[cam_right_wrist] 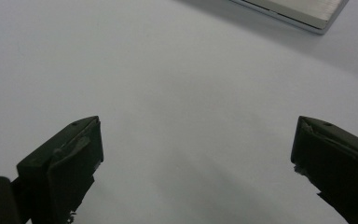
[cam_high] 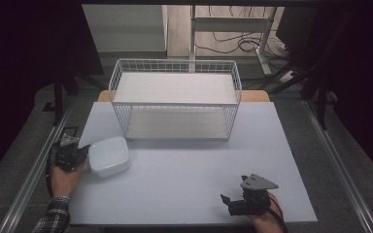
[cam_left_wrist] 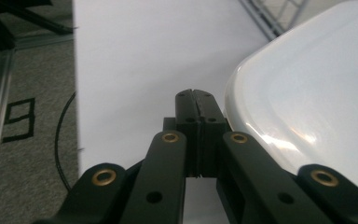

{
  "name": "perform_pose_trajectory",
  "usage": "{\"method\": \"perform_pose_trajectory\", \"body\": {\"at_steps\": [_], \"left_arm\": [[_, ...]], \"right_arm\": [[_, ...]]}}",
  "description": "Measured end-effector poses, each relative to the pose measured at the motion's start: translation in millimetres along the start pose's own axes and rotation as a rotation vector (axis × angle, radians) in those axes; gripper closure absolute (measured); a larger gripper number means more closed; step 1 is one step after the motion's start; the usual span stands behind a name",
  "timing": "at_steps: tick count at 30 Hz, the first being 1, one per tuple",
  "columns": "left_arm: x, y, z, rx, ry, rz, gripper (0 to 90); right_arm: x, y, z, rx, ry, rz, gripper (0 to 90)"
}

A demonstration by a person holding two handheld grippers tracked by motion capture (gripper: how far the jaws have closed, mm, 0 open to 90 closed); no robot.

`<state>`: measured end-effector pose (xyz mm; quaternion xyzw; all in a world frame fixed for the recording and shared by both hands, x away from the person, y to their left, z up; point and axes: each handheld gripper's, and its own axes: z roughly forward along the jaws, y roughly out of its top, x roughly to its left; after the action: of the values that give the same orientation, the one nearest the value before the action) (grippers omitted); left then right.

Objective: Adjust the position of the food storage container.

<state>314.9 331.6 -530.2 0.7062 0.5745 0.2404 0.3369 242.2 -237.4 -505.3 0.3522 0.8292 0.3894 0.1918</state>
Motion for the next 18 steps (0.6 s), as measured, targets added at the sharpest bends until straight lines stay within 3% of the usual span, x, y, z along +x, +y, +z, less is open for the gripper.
{"method": "perform_pose_trajectory", "body": {"at_steps": [7,13,18], "left_arm": [[-17.9,4.3,3.9,0.004,-0.038,0.033,90.0],[-44.5,9.2,9.6,0.002,-0.096,0.068,90.0],[-57.6,11.4,12.6,0.003,-0.132,0.08,90.0]], "right_arm": [[-1.1,2.3,1.1,0.0,0.015,0.014,2.5],[-0.3,3.5,8.0,0.028,0.035,0.013,2.1],[1.0,7.3,10.8,0.012,0.034,0.011,1.6]]}}
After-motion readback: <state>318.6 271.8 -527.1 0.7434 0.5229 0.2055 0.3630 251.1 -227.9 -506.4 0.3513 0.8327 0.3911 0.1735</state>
